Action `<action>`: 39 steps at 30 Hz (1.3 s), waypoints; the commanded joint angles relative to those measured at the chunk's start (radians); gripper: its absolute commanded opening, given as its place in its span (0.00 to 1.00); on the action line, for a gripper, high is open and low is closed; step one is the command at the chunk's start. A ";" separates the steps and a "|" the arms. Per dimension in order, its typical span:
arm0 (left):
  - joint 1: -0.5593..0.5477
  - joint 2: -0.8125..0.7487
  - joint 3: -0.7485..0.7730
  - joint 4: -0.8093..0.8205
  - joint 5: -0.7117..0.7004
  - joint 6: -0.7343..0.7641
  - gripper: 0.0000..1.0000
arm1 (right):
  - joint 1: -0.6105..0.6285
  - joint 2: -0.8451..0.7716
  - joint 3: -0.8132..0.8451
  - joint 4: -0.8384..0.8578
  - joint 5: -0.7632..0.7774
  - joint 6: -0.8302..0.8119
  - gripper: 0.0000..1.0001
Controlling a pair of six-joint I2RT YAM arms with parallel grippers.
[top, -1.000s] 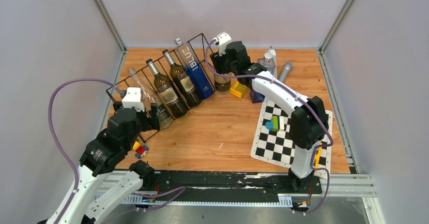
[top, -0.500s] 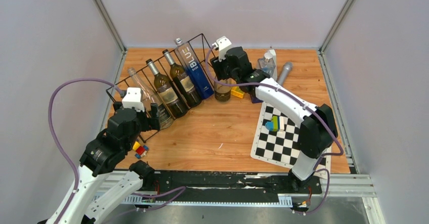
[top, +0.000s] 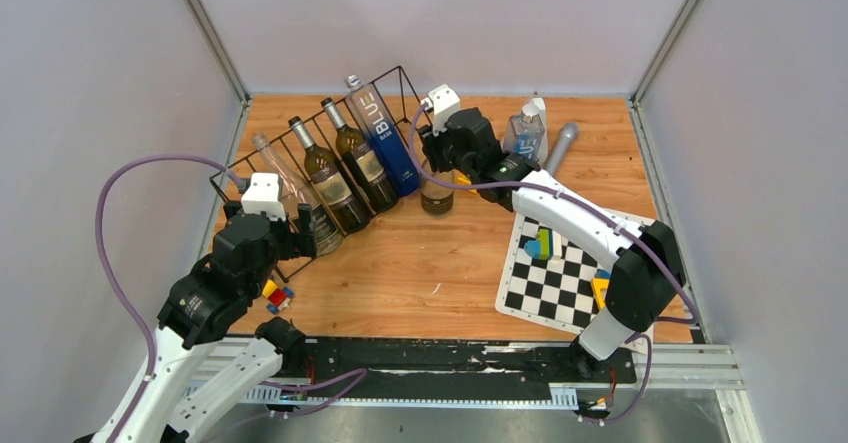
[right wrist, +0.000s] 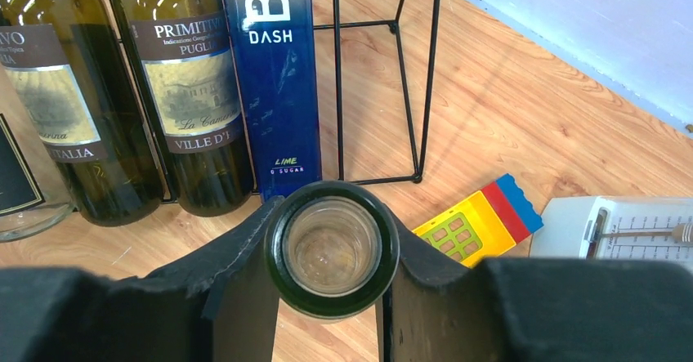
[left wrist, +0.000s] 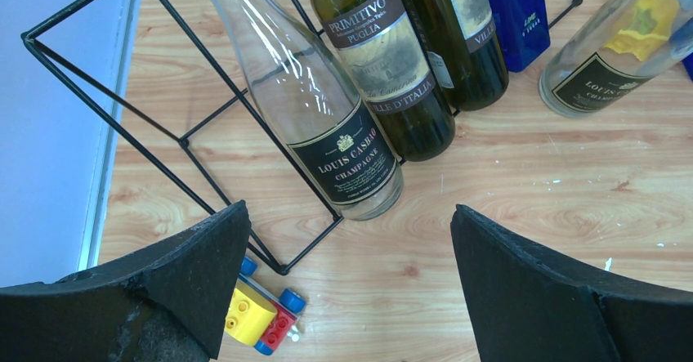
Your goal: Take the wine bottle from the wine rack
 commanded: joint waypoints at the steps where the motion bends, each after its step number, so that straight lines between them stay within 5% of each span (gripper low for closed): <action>1: 0.004 -0.007 -0.003 0.037 0.001 0.018 1.00 | 0.001 -0.051 -0.002 0.078 0.038 0.012 0.00; 24: 0.004 0.000 -0.005 0.039 0.007 0.019 1.00 | 0.032 -0.356 -0.222 -0.070 0.252 0.148 0.00; 39: 0.004 -0.001 -0.004 0.039 0.004 0.020 1.00 | -0.167 -0.456 -0.342 -0.097 0.289 0.211 0.00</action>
